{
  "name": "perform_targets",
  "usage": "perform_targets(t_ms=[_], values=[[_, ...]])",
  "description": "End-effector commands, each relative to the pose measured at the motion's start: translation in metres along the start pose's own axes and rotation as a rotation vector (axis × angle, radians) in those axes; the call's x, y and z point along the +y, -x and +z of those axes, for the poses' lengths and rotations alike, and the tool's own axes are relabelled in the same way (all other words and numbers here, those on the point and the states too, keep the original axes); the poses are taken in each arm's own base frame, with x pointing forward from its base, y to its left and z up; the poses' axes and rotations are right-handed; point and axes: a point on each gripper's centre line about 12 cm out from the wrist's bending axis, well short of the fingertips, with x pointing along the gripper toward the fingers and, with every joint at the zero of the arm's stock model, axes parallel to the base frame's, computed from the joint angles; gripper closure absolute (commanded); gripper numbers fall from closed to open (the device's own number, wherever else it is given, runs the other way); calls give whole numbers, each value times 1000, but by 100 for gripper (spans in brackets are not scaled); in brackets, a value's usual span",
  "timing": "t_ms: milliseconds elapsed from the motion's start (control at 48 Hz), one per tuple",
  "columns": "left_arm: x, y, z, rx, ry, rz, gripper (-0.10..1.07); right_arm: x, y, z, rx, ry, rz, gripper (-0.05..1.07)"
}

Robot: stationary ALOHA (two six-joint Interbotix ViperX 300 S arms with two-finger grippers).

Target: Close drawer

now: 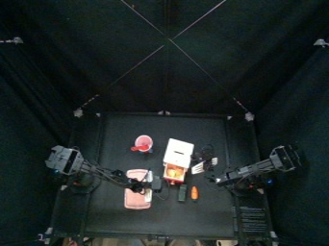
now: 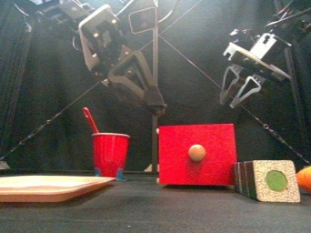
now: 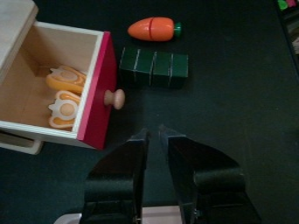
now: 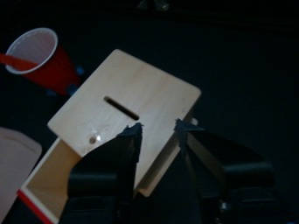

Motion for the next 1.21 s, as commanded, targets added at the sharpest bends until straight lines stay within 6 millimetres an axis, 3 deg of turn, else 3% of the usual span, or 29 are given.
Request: perform_targets(t_ms=[0, 146, 333, 521, 750, 979, 1188], values=[[4, 2, 15, -36, 20, 5, 35, 7, 4, -1, 37, -2, 81, 35], [25, 13, 33, -85, 46, 48, 35, 15, 6, -10, 99, 16, 195, 48], [83, 19, 51, -133, 112, 158, 35, 19, 10, -16, 142, 14, 264, 58], [155, 28, 70, -192, 227, 285, 35, 24, 16, -34, 188, 68, 331, 64], [216, 11, 84, -226, 327, 363, 35, 40, 29, -43, 238, 97, 449, 70], [256, -24, 96, -244, 399, 402, 35, 52, 24, -59, 272, 141, 456, 75], [266, -39, 93, -246, 525, 396, 35, 71, 27, -62, 270, 173, 497, 78]])
